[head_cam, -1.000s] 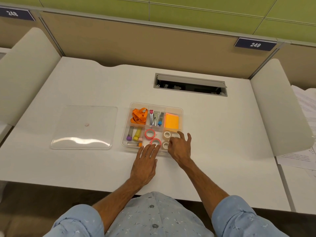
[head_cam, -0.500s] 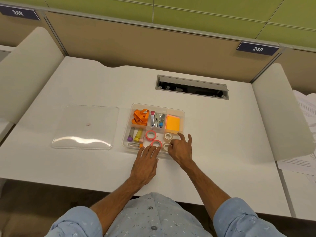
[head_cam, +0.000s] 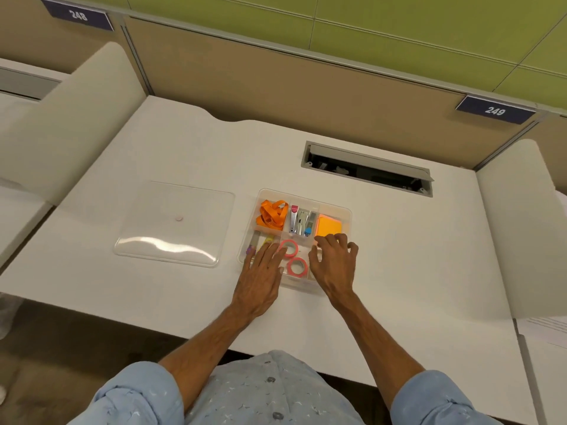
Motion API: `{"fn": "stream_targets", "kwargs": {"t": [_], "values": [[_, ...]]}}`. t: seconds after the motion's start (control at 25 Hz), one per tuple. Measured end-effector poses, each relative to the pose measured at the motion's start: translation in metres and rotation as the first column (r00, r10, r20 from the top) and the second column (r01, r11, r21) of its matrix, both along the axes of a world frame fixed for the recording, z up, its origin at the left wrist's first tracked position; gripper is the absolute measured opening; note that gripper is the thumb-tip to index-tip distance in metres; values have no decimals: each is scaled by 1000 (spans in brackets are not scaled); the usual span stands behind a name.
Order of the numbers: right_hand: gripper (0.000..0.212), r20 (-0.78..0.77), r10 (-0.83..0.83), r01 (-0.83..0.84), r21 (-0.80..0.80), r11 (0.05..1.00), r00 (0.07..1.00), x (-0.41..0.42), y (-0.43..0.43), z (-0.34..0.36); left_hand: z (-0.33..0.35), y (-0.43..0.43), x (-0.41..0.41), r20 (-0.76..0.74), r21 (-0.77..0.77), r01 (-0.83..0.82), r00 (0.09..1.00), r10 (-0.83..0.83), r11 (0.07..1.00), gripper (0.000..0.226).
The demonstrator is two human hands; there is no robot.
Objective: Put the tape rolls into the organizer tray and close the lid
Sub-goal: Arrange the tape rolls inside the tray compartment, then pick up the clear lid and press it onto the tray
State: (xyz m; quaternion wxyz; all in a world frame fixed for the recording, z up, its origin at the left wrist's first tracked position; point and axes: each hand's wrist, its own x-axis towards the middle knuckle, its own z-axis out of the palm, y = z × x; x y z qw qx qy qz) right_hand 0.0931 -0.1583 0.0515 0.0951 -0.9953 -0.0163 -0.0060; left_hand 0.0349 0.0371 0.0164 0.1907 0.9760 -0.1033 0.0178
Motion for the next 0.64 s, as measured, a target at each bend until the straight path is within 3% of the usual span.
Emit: {"fn": "stream_targets", "kwargs": {"t": [0.24,0.44,0.56,0.64], "values": [[39,-30,315,-313,63,948,949,6,107,-2,3,99,5,90,-1,-210,974,209,978,42],[42,-133,599,-607,-26,794,790,1,188,-17,-10,185,-8,-89,125,-389,912,401,913,50],[40,-205,640,-664,-81,743,741,-5,222,-31,-15,217,-17,-156,167,-384,899,409,908,64],[40,-213,620,-648,-95,756,755,-8,235,-38,-19,230,-20,-195,178,-357,901,388,917,60]]}}
